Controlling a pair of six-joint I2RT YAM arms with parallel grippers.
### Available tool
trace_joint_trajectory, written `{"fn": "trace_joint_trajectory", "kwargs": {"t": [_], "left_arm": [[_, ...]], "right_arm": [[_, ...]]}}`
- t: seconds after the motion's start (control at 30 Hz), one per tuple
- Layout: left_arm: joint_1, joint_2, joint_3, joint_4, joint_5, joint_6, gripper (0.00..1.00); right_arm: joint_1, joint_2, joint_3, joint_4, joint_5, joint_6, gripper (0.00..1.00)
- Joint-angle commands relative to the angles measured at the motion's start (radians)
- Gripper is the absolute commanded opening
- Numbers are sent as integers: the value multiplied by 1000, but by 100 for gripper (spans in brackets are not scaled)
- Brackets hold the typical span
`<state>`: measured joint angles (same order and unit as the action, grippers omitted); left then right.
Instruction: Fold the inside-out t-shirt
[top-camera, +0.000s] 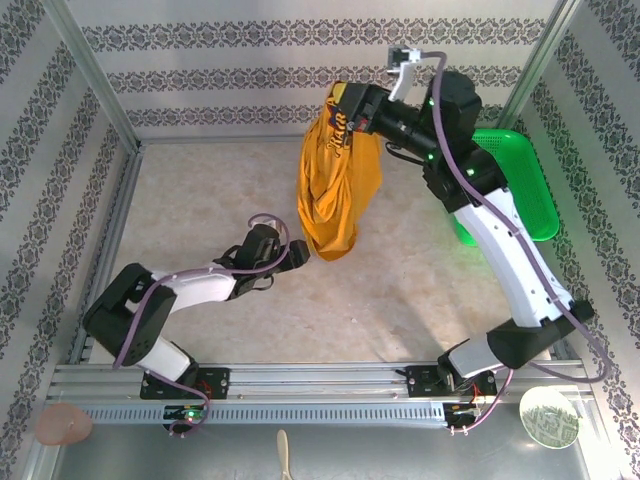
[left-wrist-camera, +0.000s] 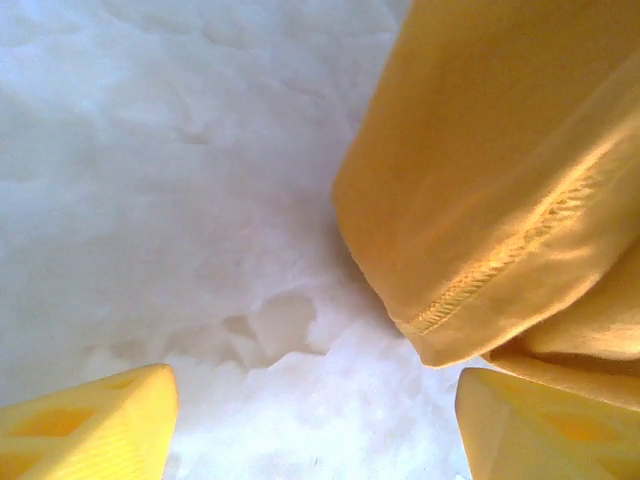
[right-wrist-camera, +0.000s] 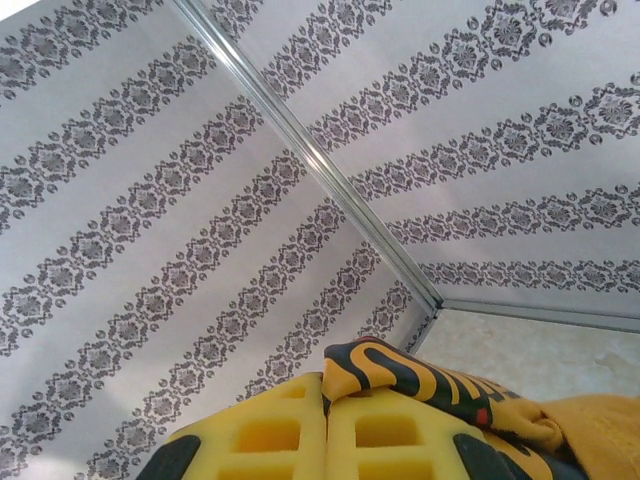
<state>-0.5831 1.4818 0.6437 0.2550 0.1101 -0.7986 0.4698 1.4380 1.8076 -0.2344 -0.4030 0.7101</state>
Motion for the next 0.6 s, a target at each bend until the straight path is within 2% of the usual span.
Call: {"fn": "trace_joint_trajectory", "kwargs": {"t": [0.0, 0.1, 0.17, 0.37, 0.57], "left_arm": [[8, -211, 86, -44, -20, 106, 77], [8, -333, 143, -108, -12, 159, 81], [7, -357, 198, -130, 8, 180, 82], [-1, -256, 361, -122, 135, 187, 82], [-28, -148, 366, -69, 136, 170, 82]], "right_arm": [[-38, -88, -123, 134, -98, 43, 0], [-71, -132, -258, 228, -154, 86, 0], [-78, -151, -306, 245, -166, 89, 0], [-77, -166, -375, 278, -186, 117, 0], [-77, -178, -401, 295, -199, 142, 0]]}}
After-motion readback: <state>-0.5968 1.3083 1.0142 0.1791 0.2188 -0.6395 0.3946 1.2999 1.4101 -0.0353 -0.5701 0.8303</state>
